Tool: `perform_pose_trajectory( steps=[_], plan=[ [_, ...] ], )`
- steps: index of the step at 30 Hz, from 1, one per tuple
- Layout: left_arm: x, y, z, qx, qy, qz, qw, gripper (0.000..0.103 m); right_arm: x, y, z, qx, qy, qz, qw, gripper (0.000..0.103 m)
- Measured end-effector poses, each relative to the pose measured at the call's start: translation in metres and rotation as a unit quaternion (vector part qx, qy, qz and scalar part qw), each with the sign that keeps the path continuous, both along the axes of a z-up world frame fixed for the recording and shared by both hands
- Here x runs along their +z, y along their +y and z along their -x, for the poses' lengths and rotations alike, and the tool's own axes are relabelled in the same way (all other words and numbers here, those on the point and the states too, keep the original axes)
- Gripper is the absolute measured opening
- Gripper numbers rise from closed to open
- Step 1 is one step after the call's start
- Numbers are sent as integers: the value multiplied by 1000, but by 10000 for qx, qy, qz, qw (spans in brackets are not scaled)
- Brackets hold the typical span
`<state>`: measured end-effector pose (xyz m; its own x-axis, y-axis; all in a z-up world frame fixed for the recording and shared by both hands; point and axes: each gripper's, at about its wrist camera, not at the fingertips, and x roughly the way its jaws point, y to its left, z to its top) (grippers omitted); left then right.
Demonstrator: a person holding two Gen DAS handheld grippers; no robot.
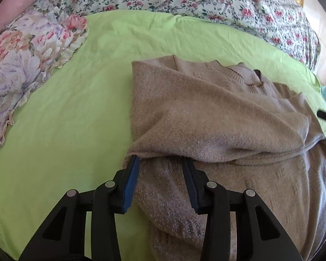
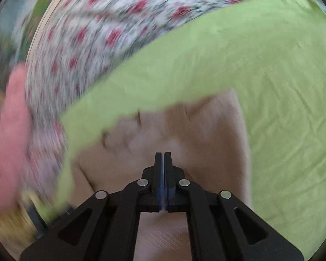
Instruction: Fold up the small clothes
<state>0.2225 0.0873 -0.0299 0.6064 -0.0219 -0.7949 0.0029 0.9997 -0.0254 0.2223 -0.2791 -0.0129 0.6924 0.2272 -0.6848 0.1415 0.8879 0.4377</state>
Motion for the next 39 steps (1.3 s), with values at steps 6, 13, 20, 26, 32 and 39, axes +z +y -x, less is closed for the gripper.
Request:
perform_pose_trajectory(
  steps=[6,13,20,26,32,39],
  plan=[
    [-1,0,-2,-148,56,-62,9999,43,-17,11,8,1232,177,2069,9704,2],
    [-1,-2,-5,-98,114,-41,9999,44,-15,37,-15,2375,-129,3031,9228,74],
    [-5,-4,-10,-168,159,-95,9997,47,-20,53,-17,3082,-269,3442,8864,74],
    [-7,1,-10,-161,134,44,9998,47,-28,68,-19,3721,-531,3813,8446,51],
    [-8,2,-12,31,123,10,9999,41,6,41,-26,3449,-230,2020,9164,10],
    [-10,1,-13,79,256,61,9996,36,18,-35,-26,2501,644,-1608,9526,10]
  ],
)
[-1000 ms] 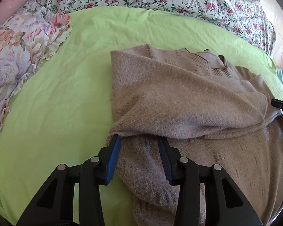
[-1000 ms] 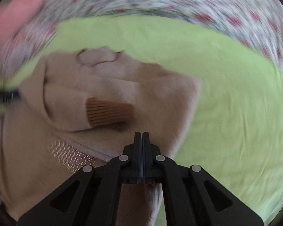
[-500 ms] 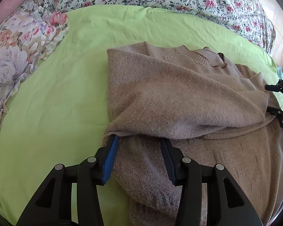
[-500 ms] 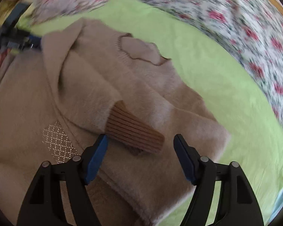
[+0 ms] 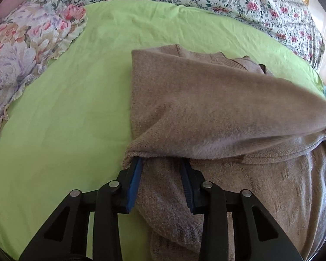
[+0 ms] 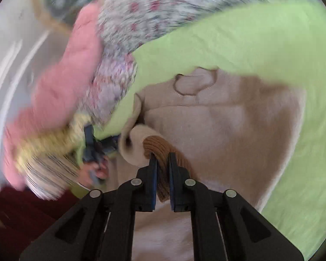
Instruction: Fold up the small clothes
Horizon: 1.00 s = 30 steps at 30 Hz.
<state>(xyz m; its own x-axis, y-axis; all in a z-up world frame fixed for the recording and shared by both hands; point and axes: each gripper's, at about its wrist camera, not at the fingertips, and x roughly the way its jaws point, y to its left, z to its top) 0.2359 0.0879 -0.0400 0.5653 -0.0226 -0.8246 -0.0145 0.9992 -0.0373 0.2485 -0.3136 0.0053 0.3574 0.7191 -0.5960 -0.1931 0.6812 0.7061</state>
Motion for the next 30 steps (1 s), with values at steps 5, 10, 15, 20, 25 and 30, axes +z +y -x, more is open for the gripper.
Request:
perform_pose_trajectory(
  steps=[5,10,15,20,25,30],
  plan=[
    [10,6,20,-233,36,332,9992,38,-41,-17,-14,-1258,526,498,9894,14],
    [37,35,23,-250,-240,927,9951,60,-36,-12,14,-1515,63,439,9875,43],
    [31,41,-47,-289,-33,1193,9924,65,-32,0,40,-1305,-538,778,9869,53],
    [4,37,-109,-263,365,1352,9898,65,-40,13,39,-895,-779,1607,9798,53],
    [-1,22,-120,-392,129,1136,9927,29,-45,38,24,-490,-1015,2041,9724,53],
    [9,28,-110,-76,-259,1155,9929,13,-57,24,10,-919,-502,1203,9872,9]
  ],
)
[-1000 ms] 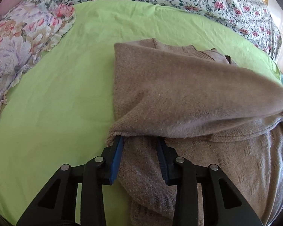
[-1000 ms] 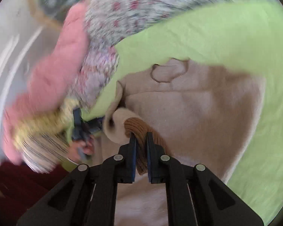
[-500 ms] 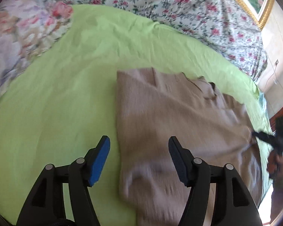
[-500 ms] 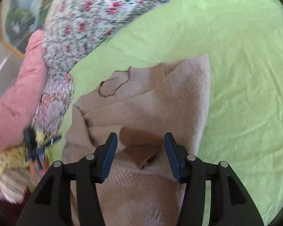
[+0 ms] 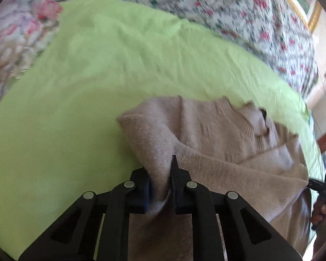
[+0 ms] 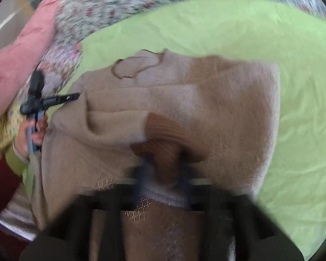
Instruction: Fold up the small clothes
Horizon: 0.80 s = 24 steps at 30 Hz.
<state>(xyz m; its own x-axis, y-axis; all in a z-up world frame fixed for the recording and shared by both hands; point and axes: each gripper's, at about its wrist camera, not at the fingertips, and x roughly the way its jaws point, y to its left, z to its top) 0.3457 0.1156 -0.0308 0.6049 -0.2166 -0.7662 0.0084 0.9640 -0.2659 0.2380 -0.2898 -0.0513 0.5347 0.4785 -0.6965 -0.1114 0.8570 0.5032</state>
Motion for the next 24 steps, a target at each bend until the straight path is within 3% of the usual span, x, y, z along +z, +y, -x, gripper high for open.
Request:
perform_pose_trajectory(
  steps=[2,4,7,9,11,13,16,20,24],
  plan=[
    [1,9,2,165,-44,203,9996,13,18,-17,14,-310,-316,-657,9969,9],
    [-4,11,-2,257,20,263,9993,13,33,-29,27,-556,-476,-623,9954,9],
    [-10,5,-8,324,121,204,9992,13,28,-23,28,-506,-79,449,9977,9],
    [-9,1,-9,319,177,126,9993,14,15,-8,26,-231,298,896,9953,9],
    [-7,2,-6,289,241,58,9993,16,16,1,29,-278,208,1318,9907,13],
    [0,2,3,261,258,-76,9993,20,23,4,33,-423,124,1550,9869,36],
    [13,5,28,226,217,-248,9992,20,40,-6,46,-733,-159,1372,9877,54],
    [23,6,77,172,120,-237,9995,31,61,-11,61,-1079,-504,1204,9856,54],
    [21,2,125,88,141,-95,9998,41,62,2,72,-942,-554,885,9901,54]
  ],
)
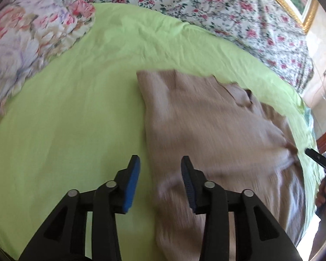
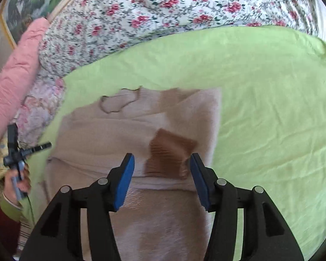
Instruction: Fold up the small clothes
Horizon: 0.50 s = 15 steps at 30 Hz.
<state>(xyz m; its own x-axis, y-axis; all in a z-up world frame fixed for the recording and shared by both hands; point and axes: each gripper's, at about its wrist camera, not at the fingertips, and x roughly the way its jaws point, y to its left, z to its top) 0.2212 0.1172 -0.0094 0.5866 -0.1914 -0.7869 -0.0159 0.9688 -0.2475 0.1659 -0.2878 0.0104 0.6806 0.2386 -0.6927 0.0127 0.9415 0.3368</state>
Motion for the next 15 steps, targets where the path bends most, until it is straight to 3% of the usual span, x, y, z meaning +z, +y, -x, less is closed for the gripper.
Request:
perform_pose_trajectory(
  steps=[3,15],
  plan=[
    [-6,-6,26,3,94,130,9999,47,-6,21,1,117,96,-112,9998,54],
    [-18,-4,118,127,240,625,9977,51,-20,60,57,278,215,-574,9977,56]
  ],
)
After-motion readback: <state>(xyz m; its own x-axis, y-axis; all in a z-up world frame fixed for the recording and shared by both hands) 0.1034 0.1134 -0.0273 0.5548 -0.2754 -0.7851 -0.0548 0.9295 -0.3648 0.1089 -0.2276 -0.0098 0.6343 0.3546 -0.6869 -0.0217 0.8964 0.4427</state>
